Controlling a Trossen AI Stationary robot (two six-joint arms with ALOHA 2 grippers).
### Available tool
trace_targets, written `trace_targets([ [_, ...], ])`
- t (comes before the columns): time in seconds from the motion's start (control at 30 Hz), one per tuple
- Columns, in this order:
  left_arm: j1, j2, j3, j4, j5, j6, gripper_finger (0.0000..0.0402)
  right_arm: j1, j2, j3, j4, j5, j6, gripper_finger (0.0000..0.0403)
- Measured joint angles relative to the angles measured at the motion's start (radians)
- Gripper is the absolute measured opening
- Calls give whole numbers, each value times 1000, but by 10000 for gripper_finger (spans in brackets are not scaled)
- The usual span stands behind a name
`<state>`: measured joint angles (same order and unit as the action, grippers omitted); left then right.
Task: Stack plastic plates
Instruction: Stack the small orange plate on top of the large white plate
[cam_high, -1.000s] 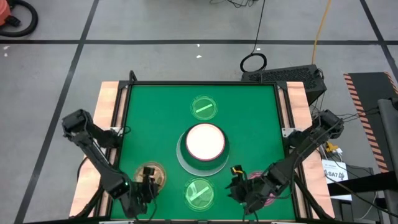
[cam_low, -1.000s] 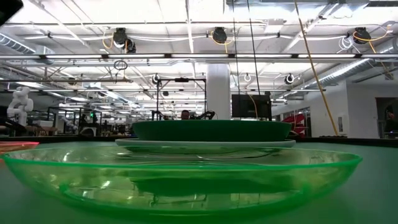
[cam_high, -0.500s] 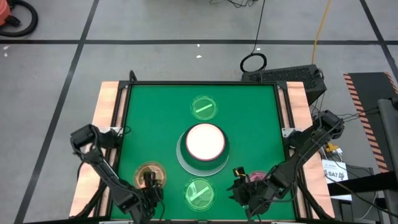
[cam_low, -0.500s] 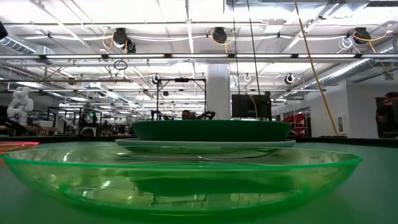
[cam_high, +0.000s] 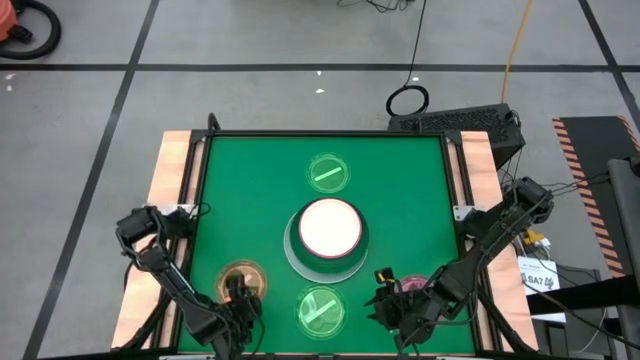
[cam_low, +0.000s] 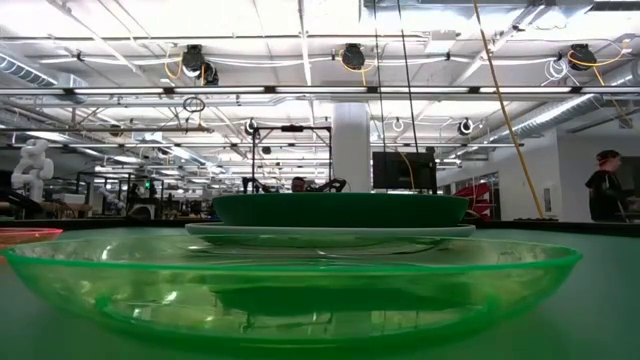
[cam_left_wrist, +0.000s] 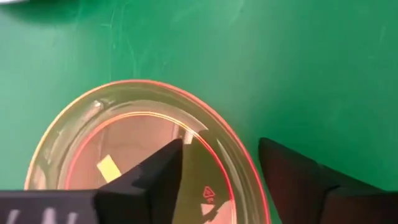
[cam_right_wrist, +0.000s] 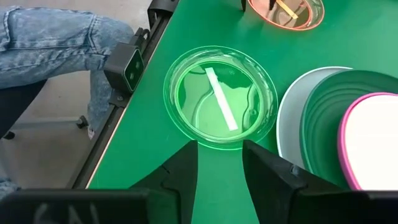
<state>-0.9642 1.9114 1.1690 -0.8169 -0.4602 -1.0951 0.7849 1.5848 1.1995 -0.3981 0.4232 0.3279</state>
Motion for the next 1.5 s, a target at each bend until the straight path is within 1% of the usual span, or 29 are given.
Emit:
trace_targets([
  [0.23, -2, 6, 0, 7, 2, -11, 142, 0, 0, 0, -5, 0, 0, 118],
  [0.5, -3, 6, 0, -5, 4, 42, 53, 0, 0, 0, -6, 0, 0, 118],
  [0.6, -3, 6, 0, -5, 4, 54, 26, 0, 0, 0, -6, 1, -3, 118],
  [0.67, 0, 6, 0, -5, 4, 74, 11, 0, 0, 0, -7, 25, -7, 118],
  [0.8, 11, 6, 1, -5, 4, 108, 7, 0, 0, 0, -6, 70, -7, 118],
  [0.9, 17, 6, 36, -51, 5, 125, 7, 0, 0, 0, -7, 74, -7, 118],
  [1.03, 18, 6, 135, -180, 1, 164, 7, 0, 0, 0, -7, 74, -7, 118],
  [1.2, 16, 6, 289, -332, -42, 232, 7, 0, 0, 0, -10, 74, -7, 118],
  [1.3, 17, 6, 373, -400, -72, 310, 7, 0, 0, 0, -15, 74, -1, 118],
  [1.5, 28, 6, 505, -498, -178, 531, 6, 0, 0, 0, -25, 74, 0, 118],
])
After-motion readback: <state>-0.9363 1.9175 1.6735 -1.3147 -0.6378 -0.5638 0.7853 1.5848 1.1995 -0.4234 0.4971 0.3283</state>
